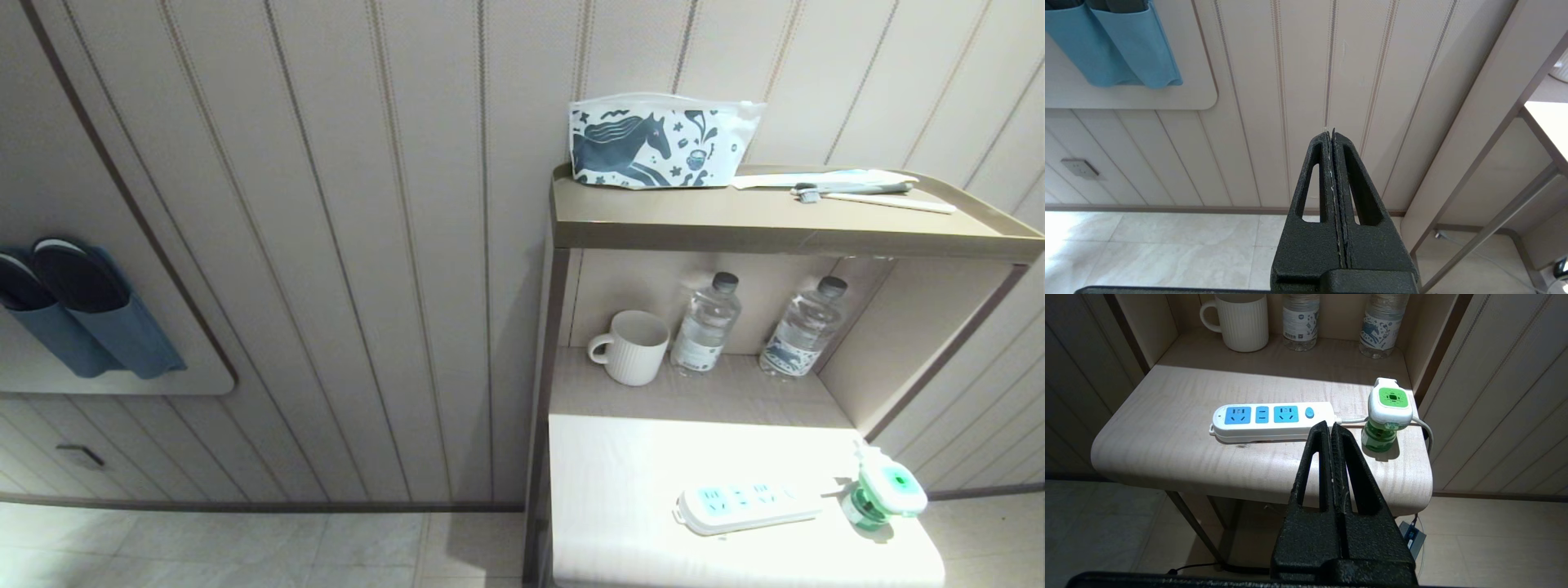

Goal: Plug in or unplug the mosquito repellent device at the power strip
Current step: Pick up the mosquito repellent liquid

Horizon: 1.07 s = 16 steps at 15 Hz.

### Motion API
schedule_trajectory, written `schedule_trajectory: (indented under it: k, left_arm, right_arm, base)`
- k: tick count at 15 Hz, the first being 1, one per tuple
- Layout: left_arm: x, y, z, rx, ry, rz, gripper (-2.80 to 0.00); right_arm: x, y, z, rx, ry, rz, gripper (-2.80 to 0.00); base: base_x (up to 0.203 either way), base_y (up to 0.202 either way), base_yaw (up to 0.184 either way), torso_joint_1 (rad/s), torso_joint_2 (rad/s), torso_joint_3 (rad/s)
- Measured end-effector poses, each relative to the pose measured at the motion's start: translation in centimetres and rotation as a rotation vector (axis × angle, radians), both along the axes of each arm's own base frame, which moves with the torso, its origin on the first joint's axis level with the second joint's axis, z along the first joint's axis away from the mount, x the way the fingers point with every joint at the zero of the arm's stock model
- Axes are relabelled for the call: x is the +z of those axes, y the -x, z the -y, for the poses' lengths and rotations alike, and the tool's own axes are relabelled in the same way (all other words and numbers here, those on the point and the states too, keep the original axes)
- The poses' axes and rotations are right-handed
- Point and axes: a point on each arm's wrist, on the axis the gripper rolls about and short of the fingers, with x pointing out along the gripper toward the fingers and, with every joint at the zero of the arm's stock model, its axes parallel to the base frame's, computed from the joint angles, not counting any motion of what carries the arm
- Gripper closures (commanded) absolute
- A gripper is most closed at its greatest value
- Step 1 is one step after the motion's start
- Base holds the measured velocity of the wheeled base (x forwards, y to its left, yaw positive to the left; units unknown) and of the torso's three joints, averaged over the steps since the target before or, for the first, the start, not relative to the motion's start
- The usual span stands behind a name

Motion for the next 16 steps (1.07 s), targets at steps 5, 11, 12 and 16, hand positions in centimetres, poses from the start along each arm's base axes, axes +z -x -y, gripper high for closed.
schedule_trajectory:
  k: [5, 11, 12, 16]
  left_arm:
    - [-0.02, -0.01, 0.00, 0.000, 0.000, -0.001, 0.00]
    - [-0.01, 0.00, 0.00, 0.000, 0.000, 0.000, 0.00]
    - [-0.01, 0.00, 0.00, 0.000, 0.000, 0.000, 0.00]
    - [-0.01, 0.00, 0.00, 0.000, 0.000, 0.000, 0.00]
  right_arm:
    - [-0.03, 0.01, 0.00, -0.003, -0.014, 0.001, 0.00]
    - [-0.03, 0.01, 0.01, -0.005, -0.025, 0.001, 0.00]
    - [-0.03, 0.01, 0.01, -0.005, -0.025, 0.001, 0.00]
    - [-0.03, 0.00, 0.01, -0.004, -0.012, 0.000, 0.00]
  base:
    - [0.000, 0.000, 0.000, 0.000, 0.00, 0.000]
    - [0.000, 0.000, 0.000, 0.000, 0.00, 0.000]
    - [0.000, 0.000, 0.000, 0.000, 0.00, 0.000]
    - [0.000, 0.000, 0.000, 0.000, 0.00, 0.000]
